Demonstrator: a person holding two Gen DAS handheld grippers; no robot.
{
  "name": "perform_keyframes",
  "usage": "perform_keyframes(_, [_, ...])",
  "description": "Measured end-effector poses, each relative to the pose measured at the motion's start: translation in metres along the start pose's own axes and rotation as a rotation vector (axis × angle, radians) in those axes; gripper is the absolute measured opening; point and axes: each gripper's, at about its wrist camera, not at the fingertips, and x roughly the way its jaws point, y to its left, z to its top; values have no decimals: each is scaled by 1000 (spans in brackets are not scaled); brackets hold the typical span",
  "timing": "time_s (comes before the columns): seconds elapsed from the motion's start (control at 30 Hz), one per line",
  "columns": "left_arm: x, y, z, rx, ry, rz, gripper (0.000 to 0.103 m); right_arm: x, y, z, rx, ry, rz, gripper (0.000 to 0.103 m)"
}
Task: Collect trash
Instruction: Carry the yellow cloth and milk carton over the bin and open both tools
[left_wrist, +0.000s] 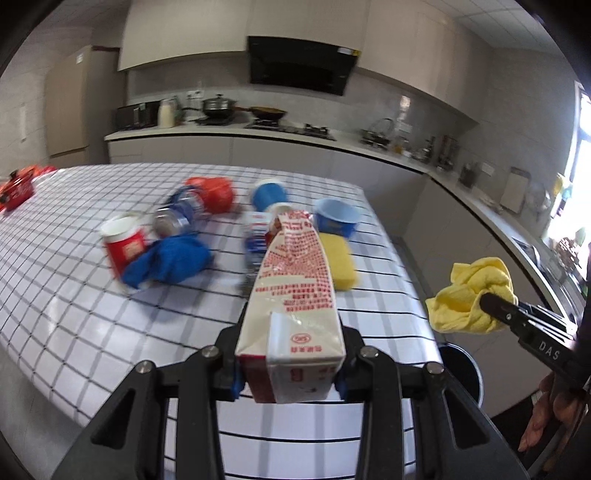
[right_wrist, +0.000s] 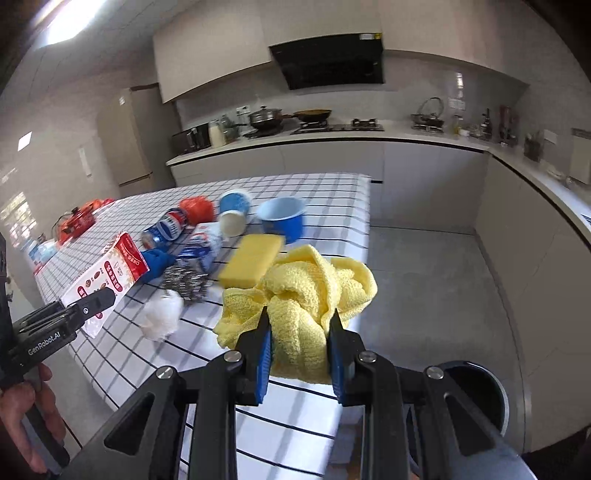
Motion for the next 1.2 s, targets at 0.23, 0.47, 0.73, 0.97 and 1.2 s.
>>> perform_keyframes(0.23, [12,-69,-6,84,25,-103,37,-31,-59,-12,63,-12,-87,28])
perform_keyframes(0.47, [21,-138,-15,155,48,-187,37,-55,-106,-25,107,-11,-148,28])
perform_keyframes(0.73, [41,-208,-34,220,101,-258,37,-67,-169,-46,149,23,-190,28])
perform_keyframes(0.97, [66,-253,-64,256,180,-274,37,-50,-219,-77,152,106,-163,28])
perform_keyframes(1.2, [102,-281,-97,267,276,-270,37,-16,-256,-111,62,208,-60,29])
